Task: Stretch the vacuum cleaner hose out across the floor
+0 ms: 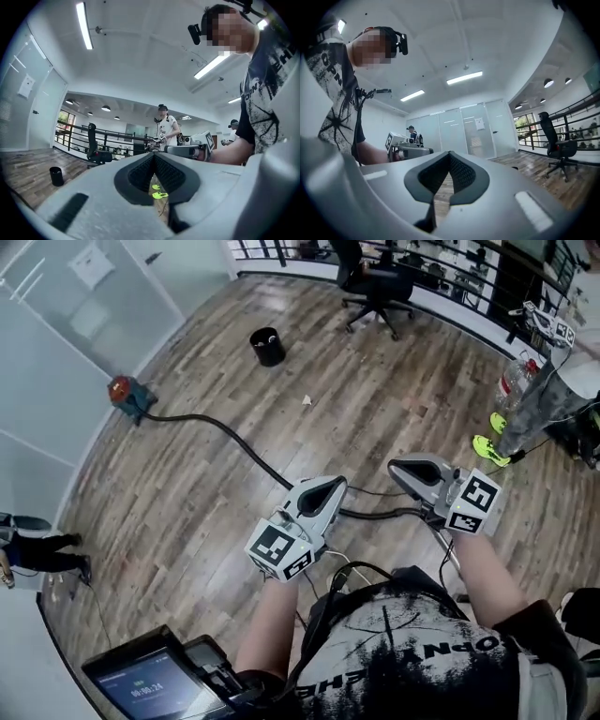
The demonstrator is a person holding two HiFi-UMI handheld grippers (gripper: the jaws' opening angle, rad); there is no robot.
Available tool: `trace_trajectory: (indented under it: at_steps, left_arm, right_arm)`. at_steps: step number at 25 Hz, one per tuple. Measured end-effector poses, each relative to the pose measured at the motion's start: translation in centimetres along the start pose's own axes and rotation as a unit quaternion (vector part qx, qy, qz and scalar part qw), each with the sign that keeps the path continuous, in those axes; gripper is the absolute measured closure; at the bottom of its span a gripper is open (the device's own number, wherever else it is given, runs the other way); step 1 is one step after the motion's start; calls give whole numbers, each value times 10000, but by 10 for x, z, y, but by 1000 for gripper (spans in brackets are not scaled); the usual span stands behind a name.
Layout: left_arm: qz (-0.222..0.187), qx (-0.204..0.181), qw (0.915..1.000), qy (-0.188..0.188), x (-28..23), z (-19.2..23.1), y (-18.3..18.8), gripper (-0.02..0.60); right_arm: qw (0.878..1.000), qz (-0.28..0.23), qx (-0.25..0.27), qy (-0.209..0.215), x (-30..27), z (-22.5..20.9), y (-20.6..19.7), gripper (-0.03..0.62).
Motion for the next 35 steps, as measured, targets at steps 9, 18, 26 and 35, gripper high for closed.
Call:
trace_trajectory:
  at_steps: [9, 18, 26, 35]
  left_arm:
    - [-327, 21, 9994, -92, -81, -58, 9, 581]
    - [-519, 119, 9985, -140, -116, -102, 4, 581]
    - [-284, 86, 9995, -139, -119, -108, -2, 581]
    - [-170, 39, 9997, -175, -125, -110, 0, 581]
  right_arm:
    - [9993, 160, 313, -112, 103, -39, 29, 588]
    - [9982, 337, 463, -155, 165, -36, 40, 588]
    - [9979, 387, 439, -289, 168, -31, 33, 588]
    - [9968, 486, 576, -274, 160, -34, 31, 588]
Point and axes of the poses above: the fingertips, and each gripper's own axes: x backward along the fingers, z to its left, y out of its top, the point moved 7 cm from there along x, backward along the fingers, and after that the axes turned 13 degrees about x, right-handed, at the moved point
